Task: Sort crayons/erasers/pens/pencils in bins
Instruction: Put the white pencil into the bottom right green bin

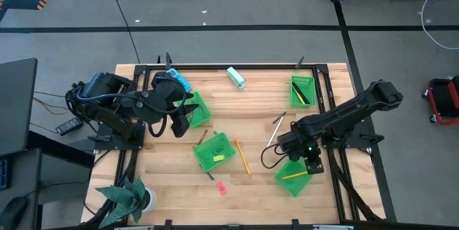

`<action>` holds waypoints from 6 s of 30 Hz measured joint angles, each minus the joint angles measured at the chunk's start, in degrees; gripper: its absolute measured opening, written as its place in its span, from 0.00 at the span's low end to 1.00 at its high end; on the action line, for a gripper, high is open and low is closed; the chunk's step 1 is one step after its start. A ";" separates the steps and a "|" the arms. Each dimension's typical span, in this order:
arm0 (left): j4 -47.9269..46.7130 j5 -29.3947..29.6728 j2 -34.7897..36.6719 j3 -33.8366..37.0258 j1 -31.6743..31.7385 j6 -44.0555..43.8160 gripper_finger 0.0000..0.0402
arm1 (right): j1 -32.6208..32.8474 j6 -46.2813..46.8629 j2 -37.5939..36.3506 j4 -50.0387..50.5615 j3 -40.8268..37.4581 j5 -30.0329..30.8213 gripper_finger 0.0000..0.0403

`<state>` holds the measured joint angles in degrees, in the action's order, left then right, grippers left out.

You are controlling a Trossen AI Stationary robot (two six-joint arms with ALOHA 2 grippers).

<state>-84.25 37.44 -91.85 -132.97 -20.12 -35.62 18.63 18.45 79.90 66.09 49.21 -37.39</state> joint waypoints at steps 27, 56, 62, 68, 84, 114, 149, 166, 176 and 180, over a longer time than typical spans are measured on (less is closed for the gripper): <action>0.02 0.02 0.00 -0.02 0.00 0.27 0.43 | -15.03 -27.41 -4.08 -1.85 14.10 29.95 0.20; 2.84 0.02 -0.02 -0.09 -0.42 -5.85 0.43 | -25.21 -64.70 7.93 -16.29 2.48 28.64 0.37; 2.60 0.05 -0.02 -0.09 -0.33 -7.43 0.43 | -27.34 -67.54 7.82 -20.61 -0.76 29.80 0.37; 2.54 2.51 -0.02 -0.07 -0.31 -7.47 0.43 | -28.70 -67.12 7.78 -25.53 -1.75 29.82 0.33; 2.49 3.05 -0.02 -0.04 2.08 -7.21 0.43 | -29.40 -69.72 7.76 -27.64 -4.54 29.18 0.19; 2.58 2.38 -0.02 -0.03 2.27 -7.16 0.43 | -29.35 -58.97 7.85 -33.01 -8.28 28.68 0.09; 2.01 2.38 -0.04 -0.02 2.34 3.32 0.43 | -7.82 -9.82 7.71 15.63 17.68 3.16 0.07; 2.07 2.38 -0.04 -0.02 2.32 6.30 0.43 | 1.81 2.53 7.65 6.16 10.87 1.03 0.07; 2.08 2.38 -0.04 -0.02 2.25 6.28 0.43 | 1.77 1.77 7.65 -1.02 3.59 1.06 0.07; 2.10 2.38 -0.04 -0.02 2.25 6.26 0.43 | 1.77 2.18 7.65 -3.97 2.77 0.91 0.07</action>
<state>-82.15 39.81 -91.90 -132.99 -17.87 -29.36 20.40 20.63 87.55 62.11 51.98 -36.47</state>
